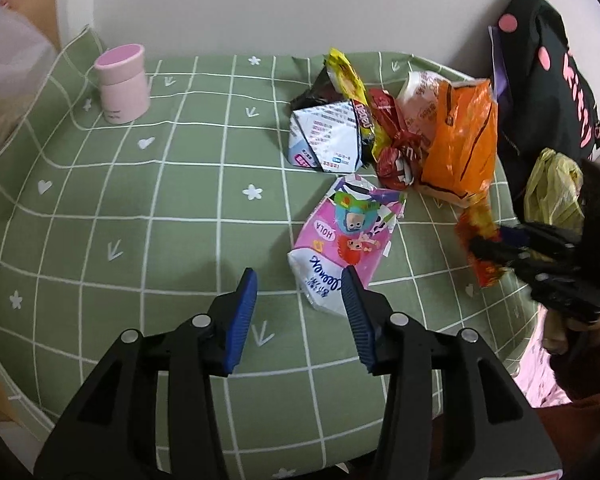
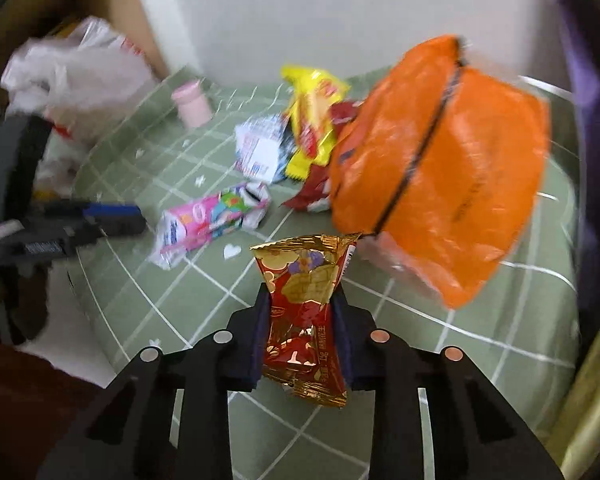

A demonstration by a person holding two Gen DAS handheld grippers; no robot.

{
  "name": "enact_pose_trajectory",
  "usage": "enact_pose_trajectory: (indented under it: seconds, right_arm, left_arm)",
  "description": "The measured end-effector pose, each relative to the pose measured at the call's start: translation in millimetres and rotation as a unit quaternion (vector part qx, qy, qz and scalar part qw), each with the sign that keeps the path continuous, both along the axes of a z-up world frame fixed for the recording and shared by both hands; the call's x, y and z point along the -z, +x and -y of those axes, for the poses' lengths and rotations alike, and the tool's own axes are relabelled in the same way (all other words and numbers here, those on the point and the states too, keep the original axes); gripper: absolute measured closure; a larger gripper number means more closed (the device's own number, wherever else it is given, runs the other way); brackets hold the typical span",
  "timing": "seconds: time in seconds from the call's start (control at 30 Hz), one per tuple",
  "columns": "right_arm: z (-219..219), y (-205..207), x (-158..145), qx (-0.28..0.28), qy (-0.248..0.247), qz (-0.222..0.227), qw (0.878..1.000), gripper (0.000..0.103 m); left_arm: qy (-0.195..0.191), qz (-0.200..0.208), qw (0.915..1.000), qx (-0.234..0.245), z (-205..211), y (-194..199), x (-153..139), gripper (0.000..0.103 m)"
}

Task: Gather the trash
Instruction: 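Carry the pink wrapper and red-gold packet over the yellow bag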

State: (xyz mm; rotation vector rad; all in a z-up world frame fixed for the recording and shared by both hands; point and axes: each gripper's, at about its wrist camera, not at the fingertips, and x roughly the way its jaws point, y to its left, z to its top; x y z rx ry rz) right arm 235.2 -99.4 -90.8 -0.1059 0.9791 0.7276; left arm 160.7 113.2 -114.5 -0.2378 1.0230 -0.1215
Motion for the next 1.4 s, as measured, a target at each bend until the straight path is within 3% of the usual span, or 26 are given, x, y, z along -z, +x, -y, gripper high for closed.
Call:
enact_pose_trajectory:
  seconds: [0.13,0.2,0.27,0.3,0.47,0.63,0.73,0.87,1.07,1.3,1.4]
  right_arm:
    - [15,-5,-13,0.024,0.02,0.0,1.0,0.076]
    - [18,-10,-18,0.028,0.018,0.006,0.999,0.076]
    - [23,-14,-20,0.035,0.01,0.012,0.999,0.076]
    - [25,-16,-20,0.043,0.006,0.012,0.999,0.076]
    - [39,-22,-23,0.076,0.005,0.014,0.997,0.076]
    - [57,-33,-49,0.113,0.005,0.048,0.992,0.076]
    - [71,-40,-72,0.14,0.005,0.08,0.987,0.076]
    - [90,-49,-105,0.184,-0.003,0.125,0.975,0.076]
    - [128,-67,-150,0.271,-0.027,0.183,0.944,0.076]
    - [186,-88,-178,0.376,-0.04,0.209,0.902,0.075]
    - [206,-93,-179,0.406,-0.03,0.203,0.89,0.075]
  left_arm:
    - [0.015,-0.007,0.9999,0.003,9,14,8,0.062]
    - [0.033,-0.007,0.9994,0.009,16,21,12,0.071]
    - [0.047,-0.009,0.9988,0.013,20,25,16,0.094]
    - [0.045,-0.008,0.9988,0.019,22,26,17,0.096]
    - [0.047,0.031,0.9974,0.045,31,26,-1,0.098]
    - [0.037,0.112,0.9904,0.072,40,28,-52,0.098]
    - [0.015,0.169,0.9808,0.096,51,33,-91,0.098]
    - [-0.016,0.216,0.9668,0.136,75,48,-133,0.098]
    - [-0.047,0.258,0.9387,0.224,131,71,-185,0.098]
    - [-0.034,0.261,0.912,0.315,219,80,-204,0.098]
    - [-0.034,0.254,0.9036,0.343,246,78,-202,0.098]
